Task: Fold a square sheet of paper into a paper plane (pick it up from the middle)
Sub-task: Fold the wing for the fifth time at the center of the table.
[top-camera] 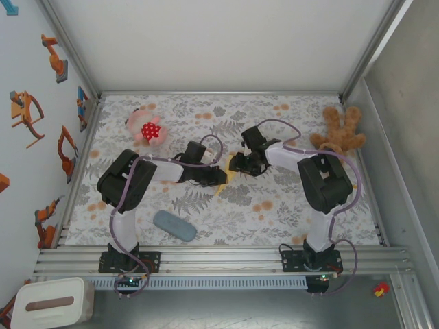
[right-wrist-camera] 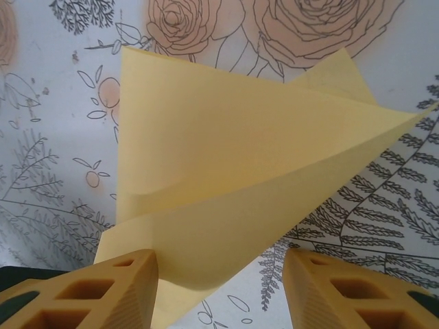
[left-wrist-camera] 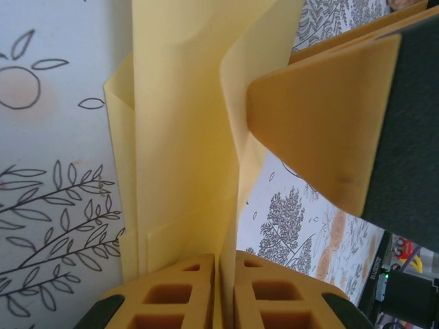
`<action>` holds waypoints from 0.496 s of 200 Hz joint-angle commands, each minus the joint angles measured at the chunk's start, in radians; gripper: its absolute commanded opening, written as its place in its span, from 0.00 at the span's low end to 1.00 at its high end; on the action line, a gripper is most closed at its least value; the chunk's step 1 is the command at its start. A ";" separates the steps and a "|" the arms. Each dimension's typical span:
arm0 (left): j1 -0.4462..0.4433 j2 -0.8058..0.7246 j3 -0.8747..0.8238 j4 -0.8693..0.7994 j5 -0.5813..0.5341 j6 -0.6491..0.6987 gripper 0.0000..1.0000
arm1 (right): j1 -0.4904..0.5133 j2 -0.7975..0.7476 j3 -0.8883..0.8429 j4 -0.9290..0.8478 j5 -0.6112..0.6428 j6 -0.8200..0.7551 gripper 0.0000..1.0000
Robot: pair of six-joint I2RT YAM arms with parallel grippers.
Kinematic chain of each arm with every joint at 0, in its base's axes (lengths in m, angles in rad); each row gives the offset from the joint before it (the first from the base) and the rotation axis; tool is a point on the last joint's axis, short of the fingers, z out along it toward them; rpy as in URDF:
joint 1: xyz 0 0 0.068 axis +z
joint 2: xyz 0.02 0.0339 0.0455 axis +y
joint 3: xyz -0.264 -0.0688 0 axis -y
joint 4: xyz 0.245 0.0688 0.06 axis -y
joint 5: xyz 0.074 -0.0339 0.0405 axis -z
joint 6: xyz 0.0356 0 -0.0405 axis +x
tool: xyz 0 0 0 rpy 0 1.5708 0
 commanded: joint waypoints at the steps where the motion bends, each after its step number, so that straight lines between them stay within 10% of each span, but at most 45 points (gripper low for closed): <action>1: 0.002 -0.015 -0.018 -0.009 -0.002 -0.005 0.17 | 0.020 0.063 0.013 -0.061 0.089 -0.025 0.51; 99: 0.002 -0.157 -0.077 -0.068 -0.096 -0.017 0.36 | 0.026 0.094 0.037 -0.087 0.088 -0.017 0.51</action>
